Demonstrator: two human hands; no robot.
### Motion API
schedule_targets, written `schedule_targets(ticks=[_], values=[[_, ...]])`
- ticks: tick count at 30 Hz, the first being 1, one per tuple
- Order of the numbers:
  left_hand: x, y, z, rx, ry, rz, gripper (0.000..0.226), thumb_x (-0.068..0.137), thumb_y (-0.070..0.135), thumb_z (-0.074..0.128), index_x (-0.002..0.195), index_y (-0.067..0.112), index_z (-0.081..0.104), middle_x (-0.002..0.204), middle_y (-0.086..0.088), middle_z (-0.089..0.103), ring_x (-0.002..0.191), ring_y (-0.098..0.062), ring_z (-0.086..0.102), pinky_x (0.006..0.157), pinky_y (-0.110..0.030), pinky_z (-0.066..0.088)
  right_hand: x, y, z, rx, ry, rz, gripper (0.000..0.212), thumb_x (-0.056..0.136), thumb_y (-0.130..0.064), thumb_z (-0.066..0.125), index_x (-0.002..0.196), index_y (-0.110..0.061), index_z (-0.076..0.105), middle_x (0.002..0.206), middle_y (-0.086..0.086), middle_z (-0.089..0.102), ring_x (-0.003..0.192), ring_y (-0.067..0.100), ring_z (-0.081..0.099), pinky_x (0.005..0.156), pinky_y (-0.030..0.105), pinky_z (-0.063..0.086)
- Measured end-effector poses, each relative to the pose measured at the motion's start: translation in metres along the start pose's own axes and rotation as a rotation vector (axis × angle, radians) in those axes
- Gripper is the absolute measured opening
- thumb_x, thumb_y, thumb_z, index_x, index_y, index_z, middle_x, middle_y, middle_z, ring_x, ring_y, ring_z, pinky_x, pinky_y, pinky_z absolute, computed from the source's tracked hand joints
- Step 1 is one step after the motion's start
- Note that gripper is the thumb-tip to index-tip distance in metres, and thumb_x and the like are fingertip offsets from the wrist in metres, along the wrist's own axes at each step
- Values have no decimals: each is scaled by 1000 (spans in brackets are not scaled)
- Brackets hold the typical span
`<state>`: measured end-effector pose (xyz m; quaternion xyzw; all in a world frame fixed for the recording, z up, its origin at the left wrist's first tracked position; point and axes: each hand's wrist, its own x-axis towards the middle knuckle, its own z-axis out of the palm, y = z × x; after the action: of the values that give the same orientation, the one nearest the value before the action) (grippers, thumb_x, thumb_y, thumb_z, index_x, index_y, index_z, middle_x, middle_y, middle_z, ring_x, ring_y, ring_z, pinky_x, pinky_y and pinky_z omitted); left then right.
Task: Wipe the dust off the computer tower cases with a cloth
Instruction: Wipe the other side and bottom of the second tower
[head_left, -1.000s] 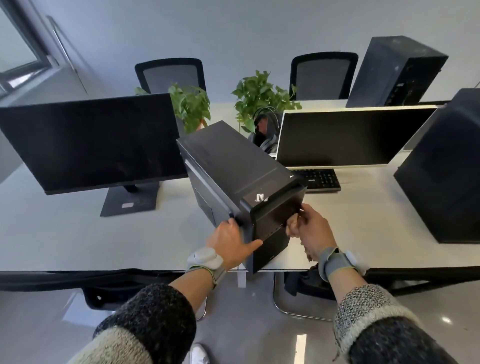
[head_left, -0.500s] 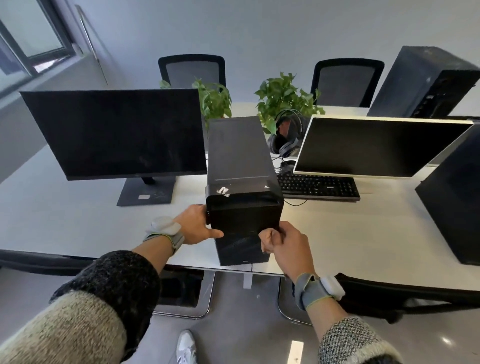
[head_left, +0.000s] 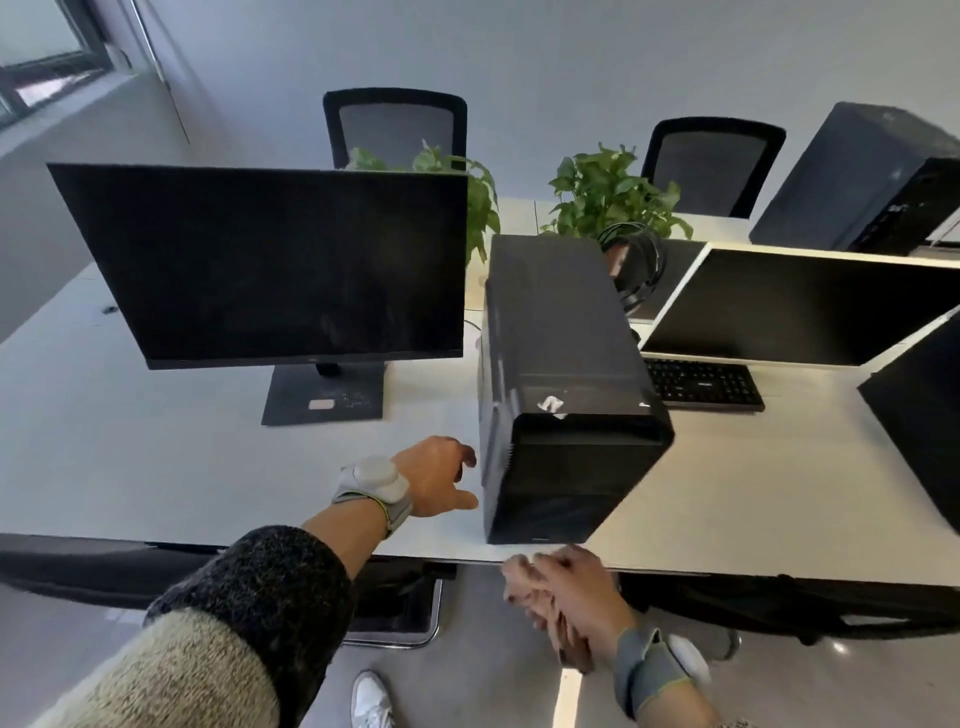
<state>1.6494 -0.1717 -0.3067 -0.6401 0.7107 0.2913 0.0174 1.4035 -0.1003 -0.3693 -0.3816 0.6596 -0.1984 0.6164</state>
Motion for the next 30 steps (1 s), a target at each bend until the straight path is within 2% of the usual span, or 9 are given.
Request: schedule_targets(ticks=[3, 6, 10, 14, 17, 19, 24, 27, 30], values=[[1, -53, -12, -16, -20, -28, 48, 92, 43, 70, 135, 20, 64, 110, 5, 71, 108, -19, 63, 96, -37, 54, -1, -32, 67, 28, -100, -38, 33, 96, -30, 75, 109, -2, 62, 102, 28, 73, 81, 40, 75, 67, 43, 58], [-1, -89, -19, -36, 10, -87, 40, 94, 41, 69, 130, 21, 67, 113, 2, 71, 106, -21, 65, 94, -37, 56, 1, -77, 111, -74, -103, -152, 45, 86, -56, 82, 107, -19, 67, 101, 10, 77, 91, 33, 76, 77, 44, 63], [-1, -147, -27, -82, 38, -166, 33, 97, 40, 67, 126, 24, 67, 115, 0, 69, 102, -20, 66, 93, -36, 58, 33, -128, 172, -176, 8, -149, 35, 92, -56, 69, 103, -24, 61, 86, 8, 73, 55, 26, 64, 51, 36, 56], [0, -183, -28, -142, 12, -199, 30, 97, 39, 64, 124, 24, 68, 118, 0, 68, 103, -20, 66, 94, -38, 57, 91, -150, 203, -203, 158, -189, 19, 96, -39, 61, 100, -20, 59, 87, 3, 69, 53, 24, 56, 39, 28, 44], [2, -207, -26, -202, -8, -234, 29, 97, 38, 64, 122, 24, 68, 117, 1, 68, 105, -20, 65, 96, -38, 56, 144, -161, 219, -193, 281, -230, 14, 96, -32, 52, 99, -19, 56, 87, 1, 66, 66, 30, 61, 48, 32, 48], [5, -222, -25, -238, -13, -259, 28, 97, 37, 64, 121, 23, 68, 115, 1, 69, 104, -20, 65, 96, -38, 56, 186, -163, 224, -263, 348, -282, 23, 91, -32, 50, 105, -16, 58, 88, 0, 66, 86, 38, 67, 64, 44, 58], [20, -268, -25, -255, -65, -345, 27, 98, 40, 62, 119, 25, 67, 115, 3, 68, 107, -21, 65, 96, -37, 55, 261, -144, 239, -870, 319, -257, 35, 99, -16, 53, 134, -16, 60, 132, 15, 62, 122, 44, 55, 98, 50, 50], [31, -284, -28, -244, -77, -375, 30, 98, 41, 61, 122, 25, 67, 121, 1, 67, 111, -22, 64, 99, -37, 54, 262, -128, 250, -1015, 269, -347, 47, 94, -6, 56, 141, -14, 56, 138, 13, 55, 121, 42, 51, 101, 49, 45], [40, -300, -28, -250, -35, -402, 32, 100, 38, 61, 126, 22, 67, 129, -2, 64, 115, -24, 62, 101, -37, 53, 265, -112, 257, -933, 225, -390, 33, 81, 1, 56, 110, -13, 61, 112, 15, 62, 104, 43, 59, 92, 45, 48]])
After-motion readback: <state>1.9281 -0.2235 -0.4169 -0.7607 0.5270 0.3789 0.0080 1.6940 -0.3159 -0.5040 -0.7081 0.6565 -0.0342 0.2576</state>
